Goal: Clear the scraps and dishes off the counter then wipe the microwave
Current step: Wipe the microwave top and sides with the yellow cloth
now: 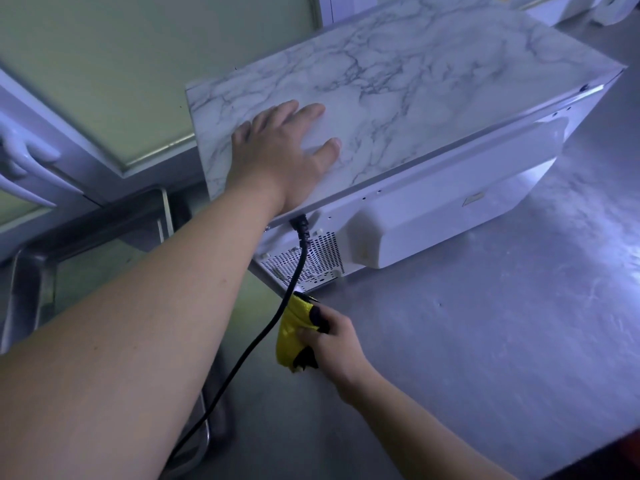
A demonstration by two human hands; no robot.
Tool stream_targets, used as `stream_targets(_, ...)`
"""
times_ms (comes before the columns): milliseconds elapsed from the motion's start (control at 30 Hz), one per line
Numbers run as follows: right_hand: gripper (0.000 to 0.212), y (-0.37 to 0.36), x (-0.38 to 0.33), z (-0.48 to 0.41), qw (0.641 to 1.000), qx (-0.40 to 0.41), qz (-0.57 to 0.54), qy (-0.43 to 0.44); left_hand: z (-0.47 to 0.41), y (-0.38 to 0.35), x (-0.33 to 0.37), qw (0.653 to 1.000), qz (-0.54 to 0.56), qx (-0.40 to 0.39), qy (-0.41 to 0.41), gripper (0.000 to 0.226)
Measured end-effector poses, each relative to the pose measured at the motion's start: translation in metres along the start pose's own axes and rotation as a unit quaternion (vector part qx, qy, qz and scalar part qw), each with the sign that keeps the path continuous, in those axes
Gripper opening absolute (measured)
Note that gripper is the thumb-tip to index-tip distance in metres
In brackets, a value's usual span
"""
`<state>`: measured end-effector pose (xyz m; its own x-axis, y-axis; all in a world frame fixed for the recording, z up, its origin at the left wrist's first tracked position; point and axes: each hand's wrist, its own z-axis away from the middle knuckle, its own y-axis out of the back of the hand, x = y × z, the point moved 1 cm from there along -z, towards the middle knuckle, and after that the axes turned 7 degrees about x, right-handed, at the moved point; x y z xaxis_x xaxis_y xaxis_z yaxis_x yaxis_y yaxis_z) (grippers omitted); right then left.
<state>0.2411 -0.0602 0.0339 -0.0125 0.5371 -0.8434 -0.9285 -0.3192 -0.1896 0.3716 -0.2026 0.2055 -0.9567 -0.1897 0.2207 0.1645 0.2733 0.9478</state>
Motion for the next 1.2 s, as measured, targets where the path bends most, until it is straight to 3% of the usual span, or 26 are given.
stream_targets(67, 0.021, 0.011, 0.002, 0.011, 0.999, 0.036, 0.012, 0.025, -0.001, 0.0, 0.0, 1.0, 0.003, 0.002, -0.001, 0.064)
stream_targets(167, 0.056, 0.036, 0.0, 0.03, 0.979, 0.165, 0.07, 0.093, 0.0, -0.002, 0.0, 1.0, 0.004, 0.001, 0.0, 0.066)
stream_targets(233, 0.068, 0.045, -0.019, 0.042, 0.949, 0.225, 0.077, 0.208, -0.001, -0.002, 0.0, 1.0, 0.004, 0.0, 0.001, 0.068)
stream_targets(333, 0.067, 0.038, -0.052, 0.049, 0.885, 0.238, 0.07, 0.395, -0.002, -0.001, -0.002, 1.0, 0.002, -0.003, 0.0, 0.069)
stream_targets(433, 0.066, 0.015, -0.072, 0.036, 0.82, 0.254, 0.106, 0.502, -0.001, -0.002, -0.001, 1.0, 0.001, -0.002, 0.002, 0.066)
stream_targets(600, 0.054, 0.009, -0.034, -0.006, 0.807, 0.292, 0.177, 0.482, -0.002, -0.002, -0.001, 1.0, 0.006, 0.0, 0.004, 0.065)
stream_targets(733, 0.047, 0.032, 0.025, -0.016, 0.895, 0.218, 0.268, 0.281, -0.002, -0.003, -0.001, 1.0, 0.006, 0.006, 0.002, 0.063)
stream_targets(800, 0.046, 0.039, 0.036, -0.007, 0.907, 0.221, 0.26, 0.248, -0.002, -0.003, 0.0, 1.0, 0.005, 0.007, 0.001, 0.064)
stream_targets(900, 0.04, 0.039, 0.019, 0.012, 0.901, 0.229, 0.21, 0.302, -0.002, -0.003, -0.001, 1.0, 0.005, 0.007, 0.002, 0.065)
stream_targets(1033, 0.049, 0.023, -0.033, 0.019, 0.846, 0.268, 0.121, 0.446, -0.003, -0.004, -0.001, 1.0, 0.003, 0.006, -0.001, 0.065)
stream_targets(1200, 0.048, 0.004, -0.039, -0.011, 0.799, 0.309, 0.146, 0.495, -0.002, -0.004, -0.001, 1.0, 0.005, 0.002, 0.001, 0.066)
